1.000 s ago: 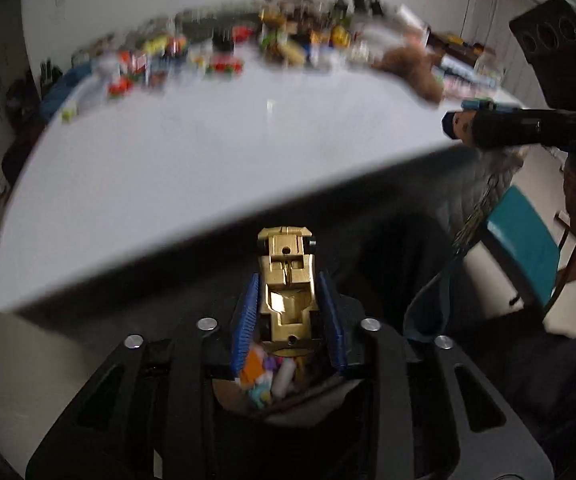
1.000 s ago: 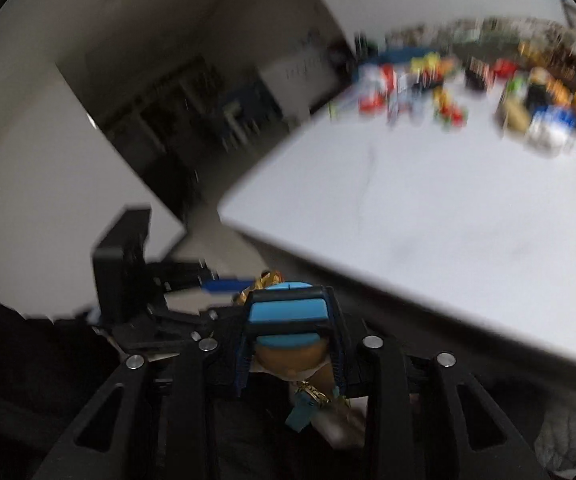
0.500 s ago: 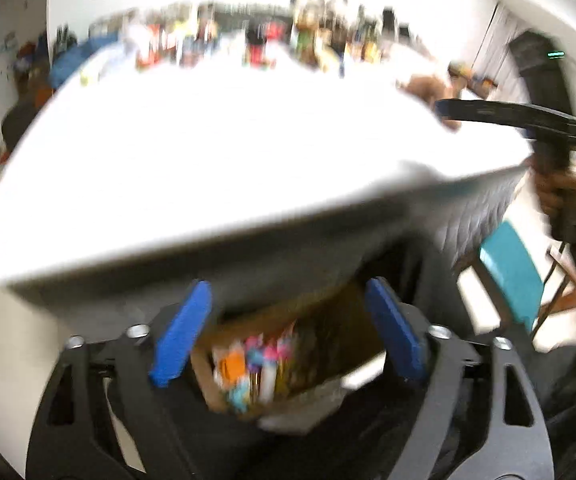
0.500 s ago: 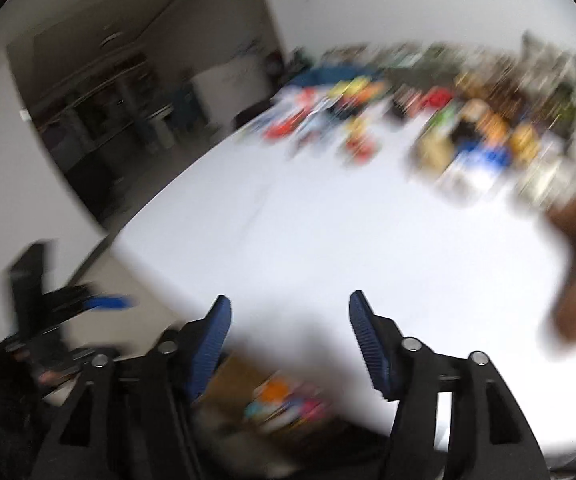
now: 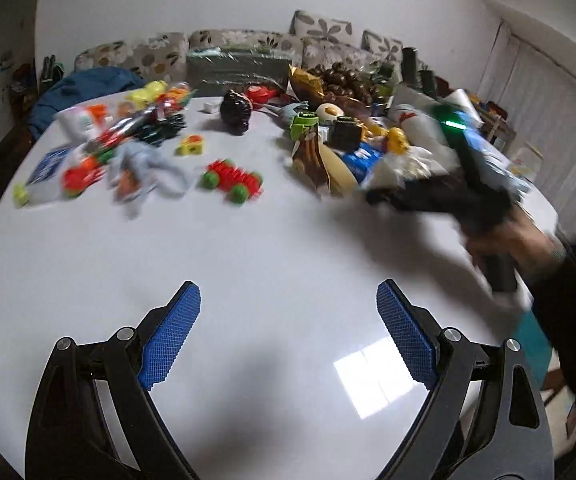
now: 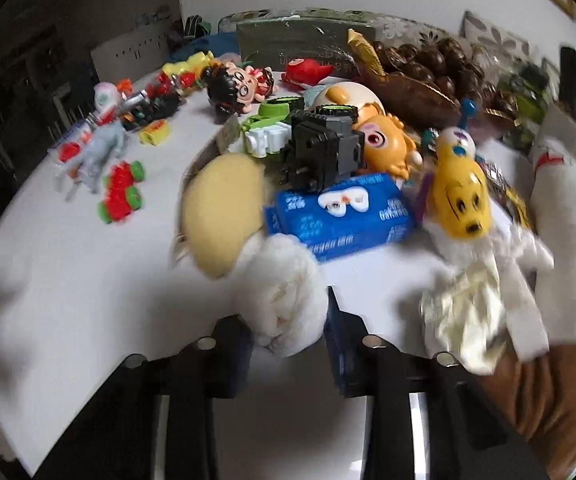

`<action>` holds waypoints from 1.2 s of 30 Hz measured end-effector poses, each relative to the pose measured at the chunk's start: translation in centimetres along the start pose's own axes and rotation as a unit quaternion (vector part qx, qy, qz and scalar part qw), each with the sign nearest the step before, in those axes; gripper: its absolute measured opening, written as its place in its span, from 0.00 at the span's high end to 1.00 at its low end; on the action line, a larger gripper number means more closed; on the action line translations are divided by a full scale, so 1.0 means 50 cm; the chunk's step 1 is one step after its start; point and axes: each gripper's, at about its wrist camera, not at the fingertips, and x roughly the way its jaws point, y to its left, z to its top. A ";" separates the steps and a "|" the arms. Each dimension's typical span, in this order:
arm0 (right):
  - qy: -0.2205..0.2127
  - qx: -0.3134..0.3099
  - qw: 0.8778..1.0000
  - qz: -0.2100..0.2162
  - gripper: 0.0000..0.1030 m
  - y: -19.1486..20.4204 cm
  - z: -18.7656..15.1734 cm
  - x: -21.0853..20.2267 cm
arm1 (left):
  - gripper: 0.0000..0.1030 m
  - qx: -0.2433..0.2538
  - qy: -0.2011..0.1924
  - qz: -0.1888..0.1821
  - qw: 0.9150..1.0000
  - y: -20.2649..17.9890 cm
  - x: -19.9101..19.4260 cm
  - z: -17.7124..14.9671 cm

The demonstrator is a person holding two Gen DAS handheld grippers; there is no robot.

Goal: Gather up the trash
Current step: 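Grasp the white tissue with the right tool while the left tool grasps the yellow sponge, then drop the tissue and sponge into the box by opening both tools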

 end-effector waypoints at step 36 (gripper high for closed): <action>-0.027 -0.034 0.975 0.220 0.68 0.243 -0.345 -0.310 | 0.75 0.046 -0.012 -0.004 0.999 -0.032 -0.293 -0.234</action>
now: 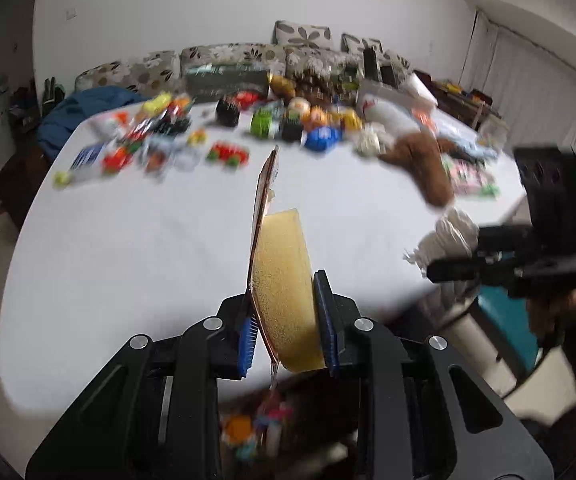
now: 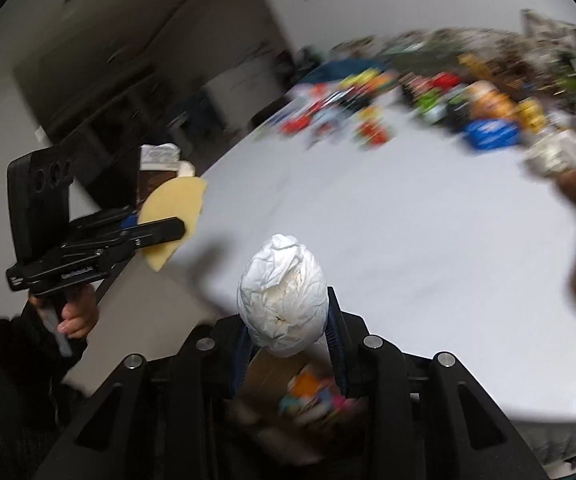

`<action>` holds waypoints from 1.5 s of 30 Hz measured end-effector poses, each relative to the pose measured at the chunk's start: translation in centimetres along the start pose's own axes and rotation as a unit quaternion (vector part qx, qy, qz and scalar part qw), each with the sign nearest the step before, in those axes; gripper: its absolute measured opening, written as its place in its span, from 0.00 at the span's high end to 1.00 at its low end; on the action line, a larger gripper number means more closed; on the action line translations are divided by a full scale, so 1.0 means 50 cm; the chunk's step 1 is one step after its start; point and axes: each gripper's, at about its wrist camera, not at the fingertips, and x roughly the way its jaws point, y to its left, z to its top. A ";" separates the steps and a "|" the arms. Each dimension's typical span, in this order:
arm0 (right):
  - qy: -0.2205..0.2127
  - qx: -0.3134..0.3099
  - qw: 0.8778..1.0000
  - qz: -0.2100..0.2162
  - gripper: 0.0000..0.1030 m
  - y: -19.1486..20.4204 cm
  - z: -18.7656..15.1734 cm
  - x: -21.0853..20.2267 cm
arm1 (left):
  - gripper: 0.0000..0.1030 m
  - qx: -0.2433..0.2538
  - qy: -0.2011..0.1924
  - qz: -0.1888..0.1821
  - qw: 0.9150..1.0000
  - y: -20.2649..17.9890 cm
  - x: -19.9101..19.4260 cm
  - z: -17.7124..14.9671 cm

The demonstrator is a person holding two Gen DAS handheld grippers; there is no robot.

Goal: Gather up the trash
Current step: 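Drop the tissue and sponge into the box by opening both tools, then grasp the crumpled paper with the right tool while the left tool grasps the blue Deeyeo wipe pack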

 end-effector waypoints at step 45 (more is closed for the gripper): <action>0.007 0.100 0.960 -0.261 0.71 -0.480 0.285 0.072 | 0.12 0.003 0.003 -0.059 0.998 -0.041 0.252 0.181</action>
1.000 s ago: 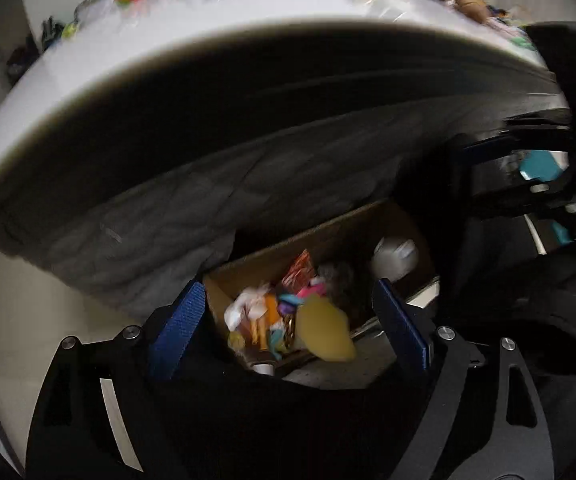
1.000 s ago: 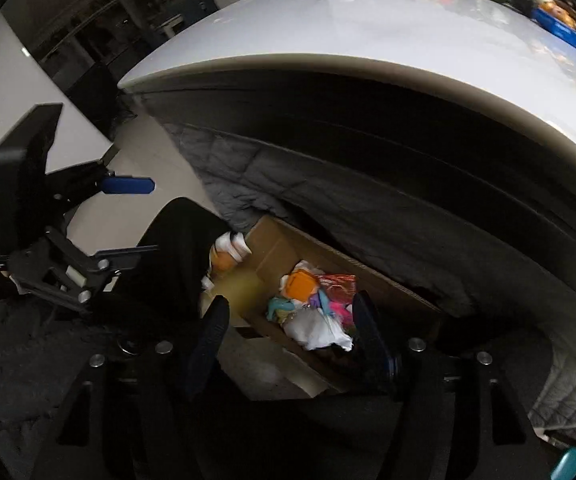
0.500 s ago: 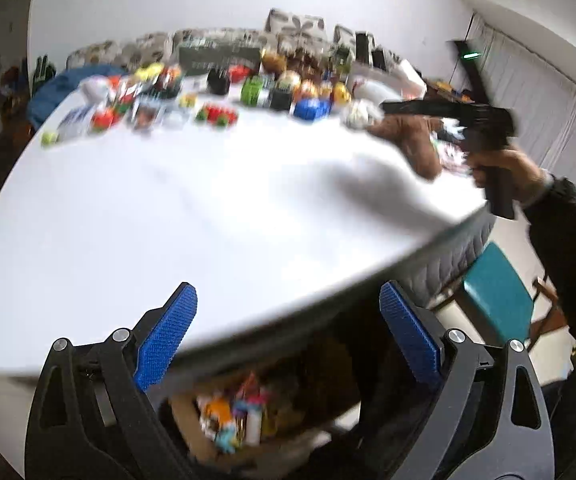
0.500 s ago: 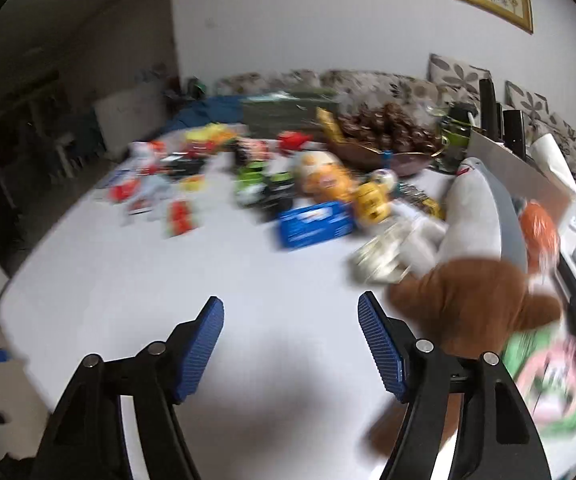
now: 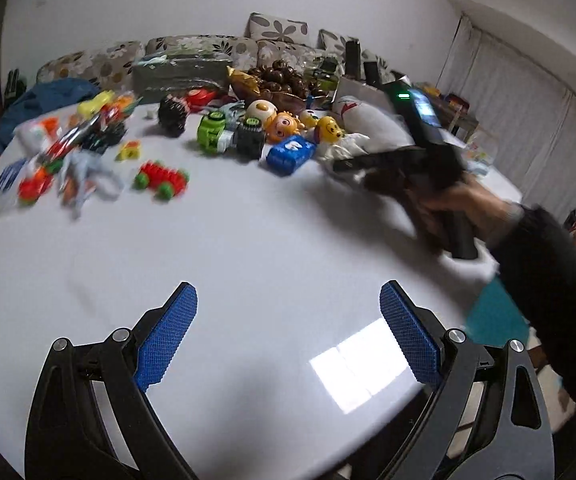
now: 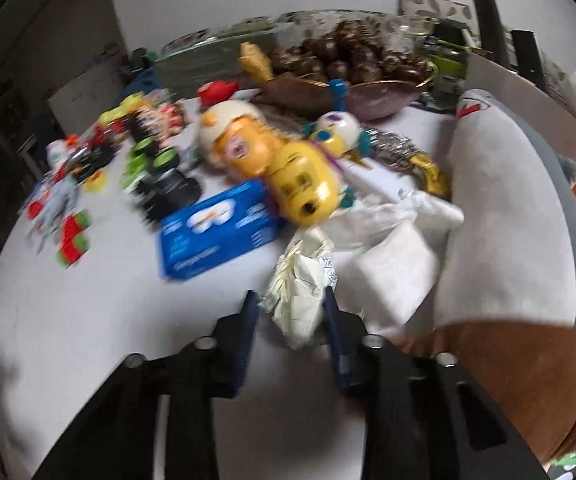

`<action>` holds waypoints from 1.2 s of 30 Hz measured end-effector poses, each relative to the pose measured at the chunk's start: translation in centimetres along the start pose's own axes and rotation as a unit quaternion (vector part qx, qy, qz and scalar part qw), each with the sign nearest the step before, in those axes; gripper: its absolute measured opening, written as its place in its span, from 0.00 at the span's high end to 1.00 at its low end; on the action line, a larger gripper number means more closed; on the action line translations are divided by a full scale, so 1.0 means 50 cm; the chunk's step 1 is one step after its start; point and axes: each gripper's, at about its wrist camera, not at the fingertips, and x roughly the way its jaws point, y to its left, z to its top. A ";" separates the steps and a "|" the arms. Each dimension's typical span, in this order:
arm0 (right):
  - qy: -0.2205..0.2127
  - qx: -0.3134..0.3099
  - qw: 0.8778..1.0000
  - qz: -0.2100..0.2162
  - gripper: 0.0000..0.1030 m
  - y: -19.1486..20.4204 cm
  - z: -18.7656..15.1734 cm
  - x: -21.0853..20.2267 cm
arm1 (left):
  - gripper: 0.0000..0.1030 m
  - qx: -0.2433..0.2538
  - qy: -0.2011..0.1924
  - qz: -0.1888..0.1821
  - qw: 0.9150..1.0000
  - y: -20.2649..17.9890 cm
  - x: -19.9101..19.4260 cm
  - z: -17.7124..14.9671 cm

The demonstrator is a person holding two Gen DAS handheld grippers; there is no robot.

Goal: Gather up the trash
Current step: 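Grasp the crumpled paper with the right tool while the left tool grasps the blue Deeyeo wipe pack, then carry the paper and blue pack to the box and open both tools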

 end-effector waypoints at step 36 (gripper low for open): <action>-0.123 0.043 0.981 0.147 0.67 0.015 -0.278 -0.304 | 0.76 0.047 0.071 0.029 0.996 -0.004 0.250 0.174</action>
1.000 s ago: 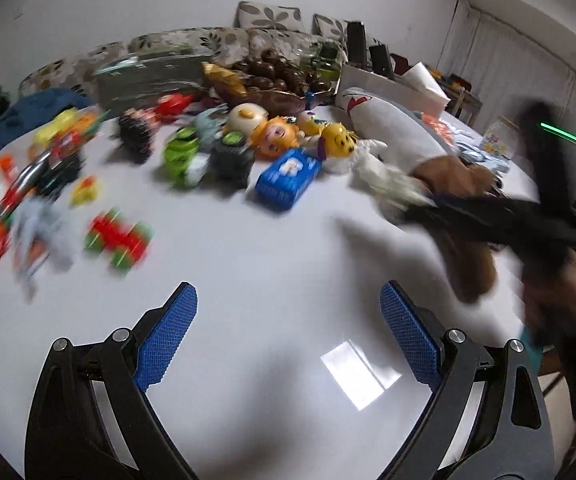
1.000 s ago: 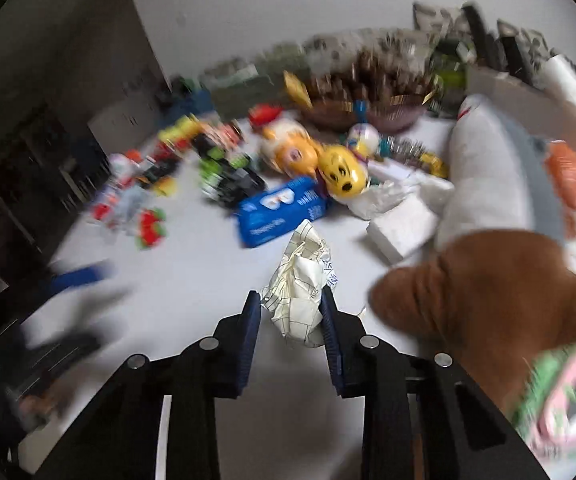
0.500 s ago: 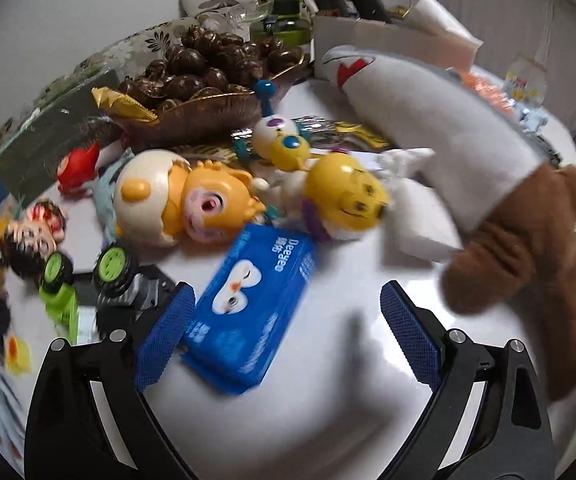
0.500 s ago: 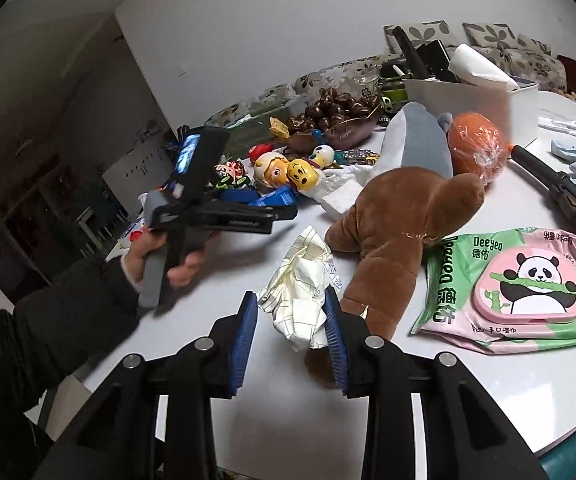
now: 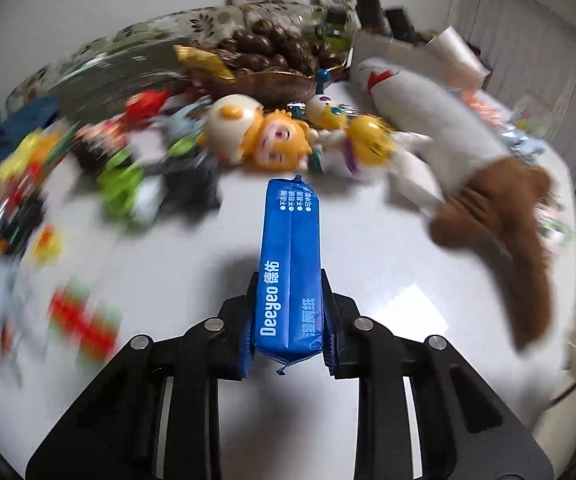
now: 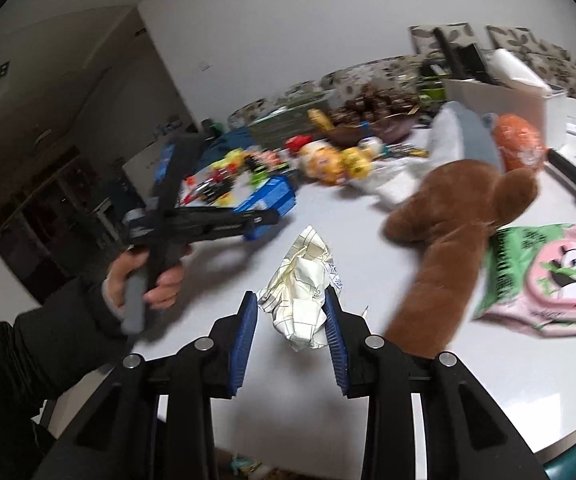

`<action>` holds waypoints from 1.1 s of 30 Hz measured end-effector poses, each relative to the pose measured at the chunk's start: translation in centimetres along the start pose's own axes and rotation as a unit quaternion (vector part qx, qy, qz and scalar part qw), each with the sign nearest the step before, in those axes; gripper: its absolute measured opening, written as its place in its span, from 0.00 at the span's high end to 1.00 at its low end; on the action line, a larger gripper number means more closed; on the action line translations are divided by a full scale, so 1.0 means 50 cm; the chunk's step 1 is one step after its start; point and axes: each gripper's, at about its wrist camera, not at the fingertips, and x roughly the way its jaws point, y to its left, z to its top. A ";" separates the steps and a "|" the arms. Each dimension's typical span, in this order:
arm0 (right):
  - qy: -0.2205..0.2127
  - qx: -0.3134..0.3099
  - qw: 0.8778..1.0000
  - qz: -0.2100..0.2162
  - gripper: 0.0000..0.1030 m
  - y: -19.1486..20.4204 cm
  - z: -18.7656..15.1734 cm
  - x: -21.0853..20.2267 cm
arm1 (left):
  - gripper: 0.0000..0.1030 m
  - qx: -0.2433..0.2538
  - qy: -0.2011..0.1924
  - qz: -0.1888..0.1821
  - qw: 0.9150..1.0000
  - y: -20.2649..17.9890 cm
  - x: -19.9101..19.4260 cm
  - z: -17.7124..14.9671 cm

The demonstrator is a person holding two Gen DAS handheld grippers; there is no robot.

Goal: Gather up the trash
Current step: 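Carry the paper and blue pack to the box and open both tools, then grasp the white foam block with the right tool while the left tool grasps the red-green block car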

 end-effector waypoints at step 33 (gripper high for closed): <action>0.065 -0.192 0.977 -0.073 0.33 0.197 0.027 0.077 | 0.11 -0.125 -0.059 0.021 0.990 0.030 -0.415 -0.490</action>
